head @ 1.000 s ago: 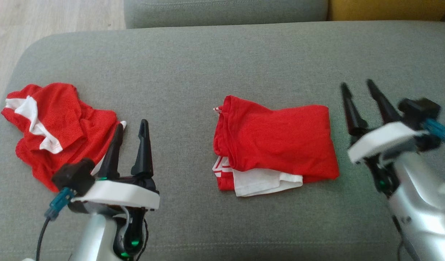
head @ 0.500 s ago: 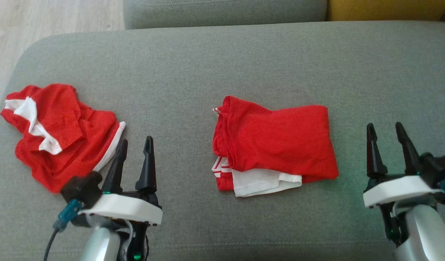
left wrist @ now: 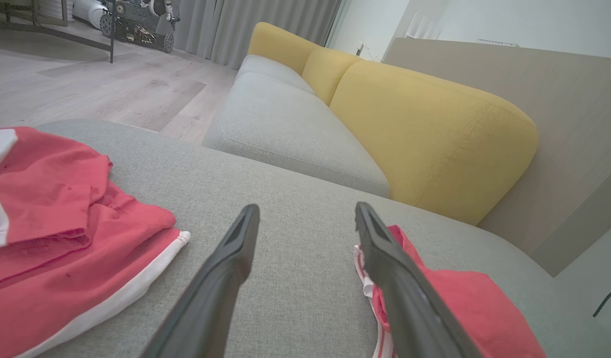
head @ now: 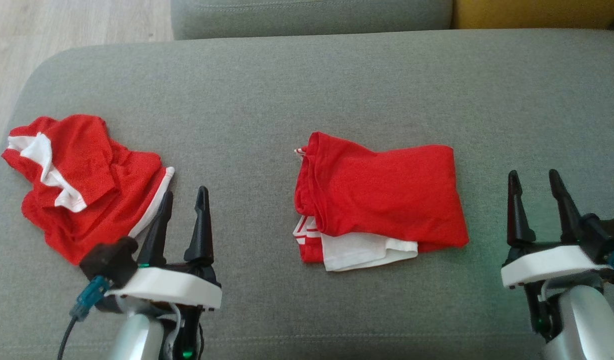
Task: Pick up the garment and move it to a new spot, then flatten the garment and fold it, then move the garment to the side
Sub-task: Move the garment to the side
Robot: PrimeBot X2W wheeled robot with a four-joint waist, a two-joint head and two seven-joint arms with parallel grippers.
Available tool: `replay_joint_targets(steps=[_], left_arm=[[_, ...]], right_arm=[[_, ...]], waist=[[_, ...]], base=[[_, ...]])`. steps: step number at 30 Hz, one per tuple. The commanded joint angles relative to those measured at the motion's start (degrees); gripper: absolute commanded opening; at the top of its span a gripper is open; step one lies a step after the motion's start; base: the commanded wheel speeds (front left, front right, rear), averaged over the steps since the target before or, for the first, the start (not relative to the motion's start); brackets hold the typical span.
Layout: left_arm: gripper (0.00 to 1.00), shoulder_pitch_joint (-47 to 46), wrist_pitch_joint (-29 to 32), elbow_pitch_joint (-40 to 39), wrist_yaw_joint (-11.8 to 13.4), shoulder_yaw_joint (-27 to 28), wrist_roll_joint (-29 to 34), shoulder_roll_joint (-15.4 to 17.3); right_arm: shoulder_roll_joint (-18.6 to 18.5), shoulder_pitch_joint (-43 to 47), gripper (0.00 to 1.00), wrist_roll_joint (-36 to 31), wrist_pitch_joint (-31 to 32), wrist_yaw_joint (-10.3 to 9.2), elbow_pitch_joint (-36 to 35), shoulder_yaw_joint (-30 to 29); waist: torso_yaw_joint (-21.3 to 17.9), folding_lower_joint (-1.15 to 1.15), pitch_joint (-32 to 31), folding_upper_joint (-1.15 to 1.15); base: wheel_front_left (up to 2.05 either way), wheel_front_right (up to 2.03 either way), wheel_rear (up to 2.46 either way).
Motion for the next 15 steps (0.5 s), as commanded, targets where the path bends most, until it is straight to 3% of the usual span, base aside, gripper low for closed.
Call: replay_joint_targets(steps=[1, 15], left_arm=[[1.0, -1.61, -0.45, -1.94, -0.09, 1.69, 0.28, 0.33], [1.0, -4.06, -0.45, -2.31, -0.01, 0.32, 0.01, 0.33]], right_arm=[[0.27, -0.9, 1.0, 0.07, 0.08, 0.39, -1.82, 1.37], [1.38, -6.8, 1.0, 6.18, 7.58, 0.39, 5.57, 4.64]], waist=[[0.11, 0.0, 0.16, 0.0], [1.46, 0.0, 4.96, 0.0]], base=[[0.0, 0.0, 0.0], [0.0, 0.0, 0.0]])
